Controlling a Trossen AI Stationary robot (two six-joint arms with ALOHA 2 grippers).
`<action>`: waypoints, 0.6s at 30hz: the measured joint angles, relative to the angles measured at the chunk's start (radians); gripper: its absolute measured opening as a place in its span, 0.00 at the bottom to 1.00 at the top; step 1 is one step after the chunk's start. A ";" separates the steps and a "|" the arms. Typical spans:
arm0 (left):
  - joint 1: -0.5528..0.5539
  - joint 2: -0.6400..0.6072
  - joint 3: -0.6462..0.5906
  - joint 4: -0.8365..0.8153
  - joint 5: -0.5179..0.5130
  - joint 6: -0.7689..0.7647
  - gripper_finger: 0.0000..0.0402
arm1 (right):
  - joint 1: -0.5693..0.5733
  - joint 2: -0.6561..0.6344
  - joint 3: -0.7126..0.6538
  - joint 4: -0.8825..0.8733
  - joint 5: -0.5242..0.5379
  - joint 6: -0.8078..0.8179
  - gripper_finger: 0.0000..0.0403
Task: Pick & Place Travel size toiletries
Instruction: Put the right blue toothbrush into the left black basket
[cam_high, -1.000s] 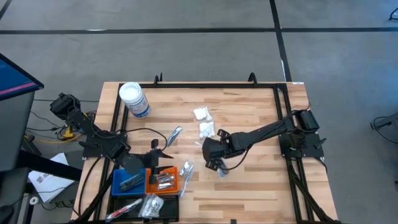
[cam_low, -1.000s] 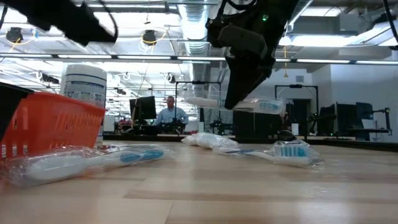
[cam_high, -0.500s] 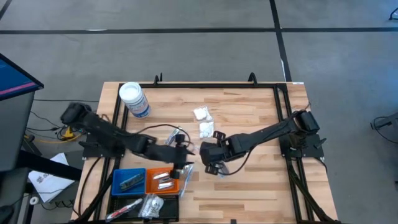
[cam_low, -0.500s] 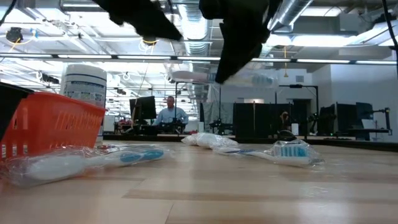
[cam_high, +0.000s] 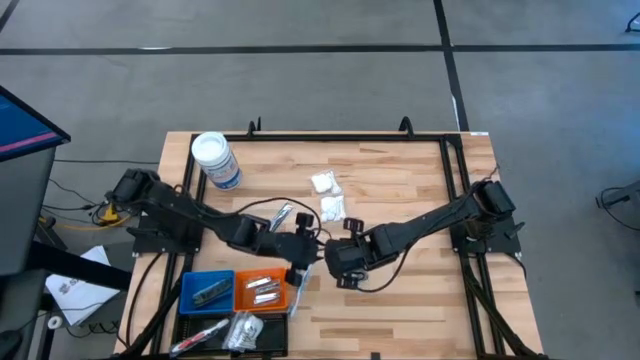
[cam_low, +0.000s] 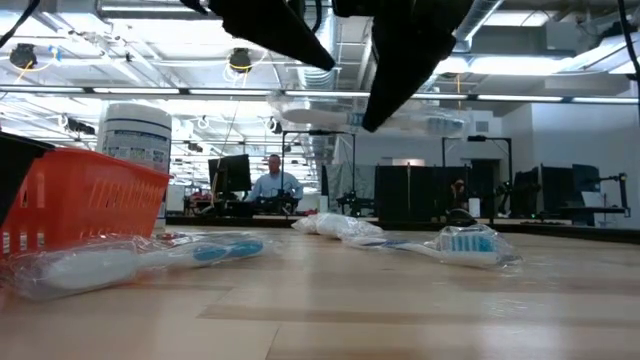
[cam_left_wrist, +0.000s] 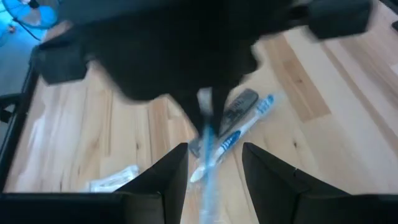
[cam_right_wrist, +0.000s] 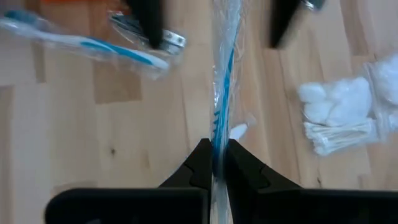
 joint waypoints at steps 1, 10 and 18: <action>0.012 0.000 0.000 -0.008 0.023 -0.003 0.36 | 0.001 0.000 0.000 0.007 -0.001 0.000 0.04; 0.067 0.000 0.000 -0.044 0.171 -0.027 0.36 | -0.003 0.000 0.000 0.030 0.003 -0.010 0.04; 0.093 0.013 0.002 -0.068 0.226 -0.004 0.36 | -0.018 0.000 0.000 0.045 0.002 -0.029 0.04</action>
